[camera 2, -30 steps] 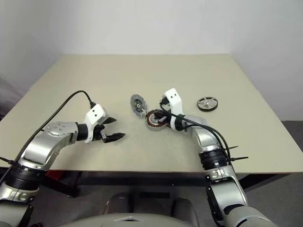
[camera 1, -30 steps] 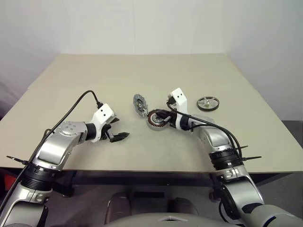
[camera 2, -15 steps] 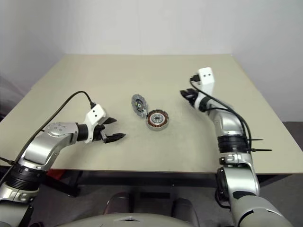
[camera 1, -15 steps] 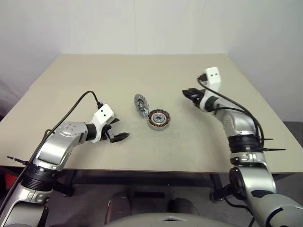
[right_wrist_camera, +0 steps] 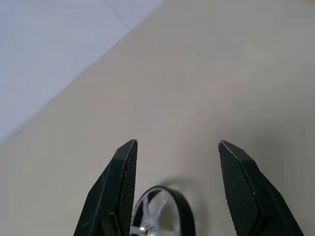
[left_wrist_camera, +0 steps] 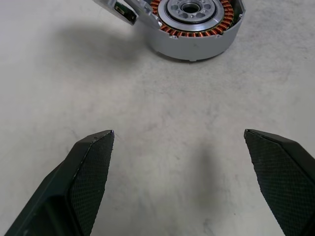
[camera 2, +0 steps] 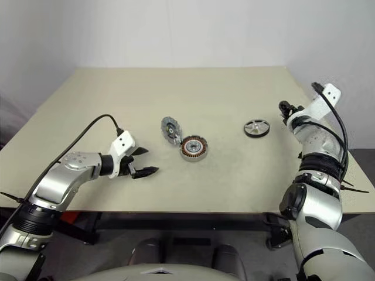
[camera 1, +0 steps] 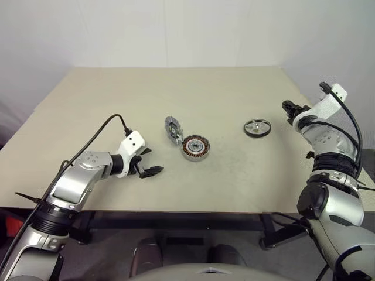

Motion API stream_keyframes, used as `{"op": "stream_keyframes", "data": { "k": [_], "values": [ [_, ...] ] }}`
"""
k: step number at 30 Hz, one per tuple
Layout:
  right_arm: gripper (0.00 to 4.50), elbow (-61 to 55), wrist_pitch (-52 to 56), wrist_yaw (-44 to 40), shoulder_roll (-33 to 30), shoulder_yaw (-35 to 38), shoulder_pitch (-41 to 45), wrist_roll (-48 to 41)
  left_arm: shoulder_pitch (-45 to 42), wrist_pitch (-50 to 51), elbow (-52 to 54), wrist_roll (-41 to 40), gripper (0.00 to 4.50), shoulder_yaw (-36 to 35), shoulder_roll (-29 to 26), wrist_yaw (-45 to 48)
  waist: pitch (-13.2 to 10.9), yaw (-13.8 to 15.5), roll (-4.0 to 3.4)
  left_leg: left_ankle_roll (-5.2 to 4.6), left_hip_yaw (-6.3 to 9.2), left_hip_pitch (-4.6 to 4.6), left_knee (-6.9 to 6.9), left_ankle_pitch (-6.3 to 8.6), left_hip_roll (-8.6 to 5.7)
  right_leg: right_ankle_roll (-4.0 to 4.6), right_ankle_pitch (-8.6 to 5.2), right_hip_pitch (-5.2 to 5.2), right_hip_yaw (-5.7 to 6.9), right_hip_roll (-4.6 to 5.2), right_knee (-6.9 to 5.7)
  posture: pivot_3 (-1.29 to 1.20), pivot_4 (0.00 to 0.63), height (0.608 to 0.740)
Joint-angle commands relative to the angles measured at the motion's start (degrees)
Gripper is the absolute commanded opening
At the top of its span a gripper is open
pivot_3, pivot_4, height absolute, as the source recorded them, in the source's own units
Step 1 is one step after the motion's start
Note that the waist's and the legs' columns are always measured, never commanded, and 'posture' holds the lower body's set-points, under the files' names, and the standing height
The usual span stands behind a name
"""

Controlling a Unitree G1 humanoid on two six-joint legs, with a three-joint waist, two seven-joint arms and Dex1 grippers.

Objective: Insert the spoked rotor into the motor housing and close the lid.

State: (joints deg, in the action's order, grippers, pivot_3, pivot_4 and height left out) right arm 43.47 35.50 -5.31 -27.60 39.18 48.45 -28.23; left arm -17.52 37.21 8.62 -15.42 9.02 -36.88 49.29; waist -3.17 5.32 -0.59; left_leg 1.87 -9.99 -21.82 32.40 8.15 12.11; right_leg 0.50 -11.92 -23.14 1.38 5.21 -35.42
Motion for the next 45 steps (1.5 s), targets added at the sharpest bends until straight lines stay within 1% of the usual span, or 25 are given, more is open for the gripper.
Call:
{"op": "stream_keyframes", "data": {
  "k": [1, 3, 8, 15, 21, 27, 28, 29, 30, 33, 35, 39, 42, 45],
  "values": [
    [2.91, -0.4, 2.7, 4.3, 0.8, 4.3, 1.4, -5.1, -1.1, -1.0, 0.6, 0.1, 4.5, -0.7, -0.4, 0.3, 0.0, 0.0, 0.0, 0.0, 0.0, 0.0, 0.01, 0.0, 0.0, -0.01, -0.01, 0.0, 0.0, 0.0, -0.01, 0.0, 0.0, 0.74],
    [2.91, -0.8, 3.5, 5.8, 1.4, 5.3, 0.7, -6.3, -1.1, -1.0, 0.7, 0.2, 4.5, -0.7, -0.5, 0.4, 0.0, 0.0, -0.01, 0.0, 0.0, 0.0, 0.02, 0.0, 0.01, -0.14, -0.08, -0.02, 0.0, 0.0, -0.04, 0.0, 0.0, 0.74],
    [2.91, -3.8, 7.9, 7.6, 3.5, 6.4, -1.2, -9.7, -1.0, -0.8, 0.8, 0.3, 4.5, -0.9, -0.8, 0.6, 0.0, 0.0, -0.01, 0.0, 0.0, 0.0, 0.04, 0.0, 0.0, -0.15, -0.09, -0.03, 0.01, 0.01, -0.07, 0.0, 0.0, 0.74],
    [2.91, -7.3, 9.9, 9.2, 7.0, 5.2, -4.5, -11.1, -1.2, -1.0, 0.5, 0.4, 4.5, -1.1, -0.9, 0.7, 0.0, 0.1, -0.01, 0.01, 0.0, -0.04, 0.03, 0.0, 0.01, -0.15, -0.09, -0.06, 0.01, 0.01, -0.07, 0.0, 0.0, 0.74],
    [2.91, -9.7, 12.4, 9.3, 8.3, 4.7, -5.3, -12.9, -1.4, -1.3, 0.0, 0.6, 4.5, -1.2, -1.0, 0.6, 0.0, 0.1, -0.02, 0.01, 0.0, -0.05, 0.04, -0.01, -0.01, -0.16, -0.09, -0.07, 0.0, 0.03, -0.07, 0.0, 0.0, 0.74],
    [2.91, -11.3, 12.5, 10.2, 9.7, 4.4, -5.8, -13.6, -1.6, -1.8, -0.4, 0.8, 4.5, -1.3, -1.1, 0.5, 0.0, 0.1, -0.02, 0.01, 0.0, -0.04, 0.03, -0.01, 0.0, -0.16, -0.1, -0.07, 0.01, 0.02, -0.07, 0.0, 0.0, 0.74],
    [2.53, -11.4, 12.4, 10.2, 9.9, 4.4, -5.8, -13.8, -1.7, -1.9, -0.5, 0.8, 4.5, -1.4, -1.1, 0.5, 0.0, 0.1, -0.02, 0.01, 0.0, -0.04, 0.03, -0.01, 0.0, -0.16, -0.1, -0.07, 0.0, 0.02, -0.07, 0.0, 0.0, 0.74],
    [2.33, -11.7, 12.4, 10.3, 10.1, 4.5, -5.8, -14.0, -1.7, -2.0, -0.6, 0.8, 4.5, -1.4, -1.2, 0.5, 0.0, 0.1, -0.02, 0.02, 0.0, -0.04, 0.03, -0.01, 0.0, -0.16, -0.1, -0.07, 0.0, 0.02, -0.07, 0.0, 0.0, 0.74],
    [2.02, -11.8, 12.5, 10.4, 10.2, 4.4, -5.7, -14.1, -1.8, -2.1, -0.7, 0.8, 4.5, -1.5, -1.2, 0.5, 0.0, 0.1, -0.02, 0.02, 0.0, -0.05, 0.02, -0.01, 0.0, -0.16, -0.1, -0.08, 0.0, 0.02, -0.07, 0.0, 0.0, 0.74],
    [0.94, -11.8, 12.5, 10.6, 10.2, 4.1, -5.6, -14.0, -2.0, -2.2, -0.9, 0.9, 4.5, -1.5, -1.3, 0.5, 0.0, 0.1, -0.02, 0.02, 0.0, -0.05, 0.02, -0.01, 0.0, -0.16, -0.1, -0.08, 0.0, 0.02, -0.07, 0.0, 0.0, 0.74],
    [0.33, -11.8, 12.4, 10.6, 10.2, 3.8, -5.6, -13.8, -2.0, -2.3, -1.0, 1.0, 4.5, -1.6, -1.3, 0.5, 0.0, 0.1, -0.02, 0.02, 0.0, -0.05, 0.02, -0.01, 0.0, -0.16, -0.1, -0.08, 0.0, 0.02, -0.07, 0.0, 0.0, 0.74],
    [0.33, -12.1, 12.4, 11.1, 10.4, 3.6, -5.5, -14.1, -2.0, -2.6, -1.1, 1.0, 4.5, -1.6, -1.4, 0.5, 0.0, 0.1, -0.02, 0.02, 0.0, -0.05, 0.02, -0.01, 0.0, -0.16, -0.1, -0.08, 0.0, 0.02, -0.07, 0.0, 0.0, 0.74],
    [0.33, -12.5, 13.3, 11.0, 10.9, 4.3, -5.0, -15.9, -2.0, -2.7, -1.2, 1.1, 4.5, -1.6, -1.3, 0.5, 0.0, 0.1, -0.02, 0.02, 0.0, -0.05, 0.01, -0.01, 0.0, -0.16, -0.1, -0.09, 0.0, 0.02, -0.07, 0.0, 0.0, 0.74],
    [0.33, -13.6, 17.2, 11.3, 12.2, 6.9, -4.0, -21.4, -1.9, -2.7, -1.2, 1.1, 4.5, -1.6, -1.3, 0.6, 0.0, 0.1, -0.03, 0.02, 0.0, -0.05, 0.0, -0.01, 0.01, -0.16, -0.1, -0.09, 0.0, 0.02, -0.07, 0.0, 0.0, 0.74]
  ]
}}
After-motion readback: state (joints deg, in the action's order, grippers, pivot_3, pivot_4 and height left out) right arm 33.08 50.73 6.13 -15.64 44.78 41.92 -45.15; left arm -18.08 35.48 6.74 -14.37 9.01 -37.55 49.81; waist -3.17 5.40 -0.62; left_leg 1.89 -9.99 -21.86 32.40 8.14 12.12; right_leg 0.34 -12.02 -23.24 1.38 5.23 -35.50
